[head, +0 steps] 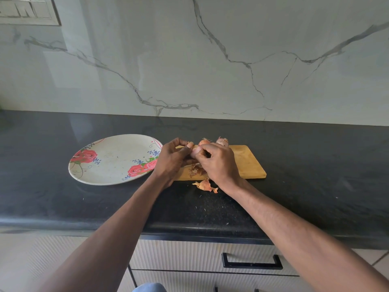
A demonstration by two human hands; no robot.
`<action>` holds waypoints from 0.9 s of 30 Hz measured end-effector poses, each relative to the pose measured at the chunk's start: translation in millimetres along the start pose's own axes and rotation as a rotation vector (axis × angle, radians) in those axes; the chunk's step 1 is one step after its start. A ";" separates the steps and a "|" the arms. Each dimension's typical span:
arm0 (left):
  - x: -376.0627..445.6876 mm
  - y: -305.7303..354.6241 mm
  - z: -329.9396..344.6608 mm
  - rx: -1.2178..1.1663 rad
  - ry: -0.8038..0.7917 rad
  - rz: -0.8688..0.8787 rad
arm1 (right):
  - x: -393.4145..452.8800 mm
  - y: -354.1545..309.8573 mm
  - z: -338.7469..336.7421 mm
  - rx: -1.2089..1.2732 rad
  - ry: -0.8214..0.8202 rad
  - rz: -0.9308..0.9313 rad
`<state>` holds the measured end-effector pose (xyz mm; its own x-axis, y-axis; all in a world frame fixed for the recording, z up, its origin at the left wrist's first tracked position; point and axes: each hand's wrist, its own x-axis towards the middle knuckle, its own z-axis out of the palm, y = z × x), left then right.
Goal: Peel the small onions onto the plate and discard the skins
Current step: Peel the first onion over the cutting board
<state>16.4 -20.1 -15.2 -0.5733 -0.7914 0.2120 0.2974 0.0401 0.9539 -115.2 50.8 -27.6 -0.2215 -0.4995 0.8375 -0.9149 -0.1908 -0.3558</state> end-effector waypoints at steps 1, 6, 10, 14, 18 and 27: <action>0.2 -0.2 -0.2 -0.002 0.002 -0.004 | 0.4 -1.5 -1.3 0.020 -0.008 0.011; 2.0 -2.5 -1.7 -0.035 -0.006 -0.036 | 0.3 -3.0 -4.0 0.151 -0.029 0.158; 2.7 -2.8 -2.1 -0.061 -0.007 -0.043 | 0.5 -4.0 -4.5 0.177 -0.034 0.319; 3.2 -2.7 -2.0 -0.086 -0.013 -0.051 | 3.8 -7.7 -10.1 0.319 -0.057 0.515; 4.2 -1.3 -2.2 -0.129 -0.012 -0.059 | 7.8 -4.1 -10.7 0.375 -0.064 0.638; 2.2 3.3 -2.2 -0.202 -0.056 -0.045 | 5.6 -15.3 -12.7 0.242 -0.125 0.362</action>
<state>17.8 -23.0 -12.0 -0.6292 -0.7545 0.1865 0.4140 -0.1223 0.9020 -106.7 61.7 -12.2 -0.4567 -0.6661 0.5897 -0.6771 -0.1697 -0.7161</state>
